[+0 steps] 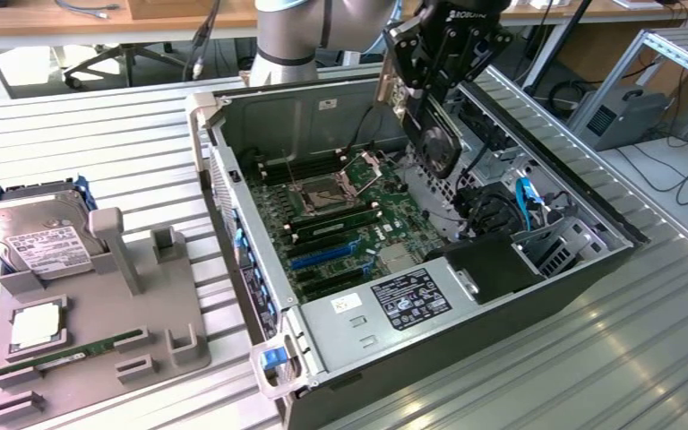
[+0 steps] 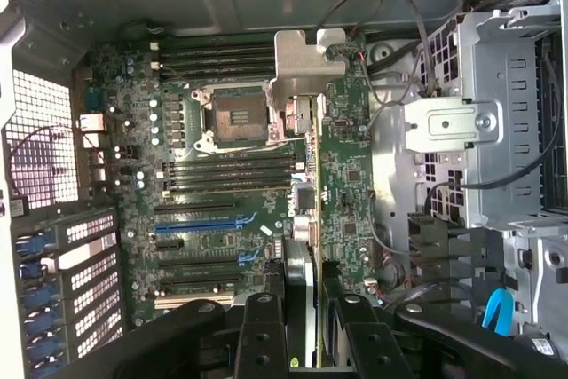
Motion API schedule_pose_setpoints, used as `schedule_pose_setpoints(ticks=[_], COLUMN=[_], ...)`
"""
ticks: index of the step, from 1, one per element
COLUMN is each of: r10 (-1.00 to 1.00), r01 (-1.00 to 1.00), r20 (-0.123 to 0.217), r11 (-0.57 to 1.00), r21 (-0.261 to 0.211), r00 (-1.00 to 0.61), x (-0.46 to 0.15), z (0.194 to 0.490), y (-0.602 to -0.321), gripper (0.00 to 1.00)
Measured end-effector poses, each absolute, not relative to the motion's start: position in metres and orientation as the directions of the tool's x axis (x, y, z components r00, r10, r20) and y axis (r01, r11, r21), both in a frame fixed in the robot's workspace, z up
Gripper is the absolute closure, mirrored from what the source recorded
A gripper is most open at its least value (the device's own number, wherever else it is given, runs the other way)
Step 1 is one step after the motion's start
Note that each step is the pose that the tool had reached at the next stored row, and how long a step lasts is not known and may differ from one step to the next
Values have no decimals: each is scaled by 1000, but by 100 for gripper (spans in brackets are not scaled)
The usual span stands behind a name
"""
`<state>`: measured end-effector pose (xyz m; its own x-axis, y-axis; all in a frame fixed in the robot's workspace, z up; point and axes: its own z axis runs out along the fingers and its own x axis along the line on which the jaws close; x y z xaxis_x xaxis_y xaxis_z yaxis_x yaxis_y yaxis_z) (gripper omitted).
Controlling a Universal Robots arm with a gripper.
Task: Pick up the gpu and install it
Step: 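Pick up the gpu and move the gpu toward the slot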
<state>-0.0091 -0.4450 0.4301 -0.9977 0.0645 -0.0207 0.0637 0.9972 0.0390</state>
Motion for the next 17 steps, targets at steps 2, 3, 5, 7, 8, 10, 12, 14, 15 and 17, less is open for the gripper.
schedule_pose_setpoints(ticks=[2, 3, 5, 7, 8, 10, 12, 14, 15, 17], r10=[64, 64, 64, 64, 64, 65, 64, 64, 64, 65], r01=[64, 64, 64, 64, 64, 64, 64, 64, 64, 64], r20=[-21, -21, -21, -21, -21, -21, -21, -21, -21, -21], r11=[997, 997, 997, 997, 997, 997, 997, 997, 997, 997], r21=[39, 39, 39, 39, 39, 39, 39, 39, 39, 39], r00=[-998, -998, -998, -998, -998, -998, -998, -998, -998, -998], x=[-10, -10, -10, -10, -10, -10, -10, -10, -10, -11], z=[428, 428, 427, 426, 426, 425, 425, 424, 424, 423], y=[-443, -443, -443, -443, -443, -442, -442, -441, -440, -440], gripper=[73, 73, 73, 73, 73, 73, 73, 73, 73, 73])
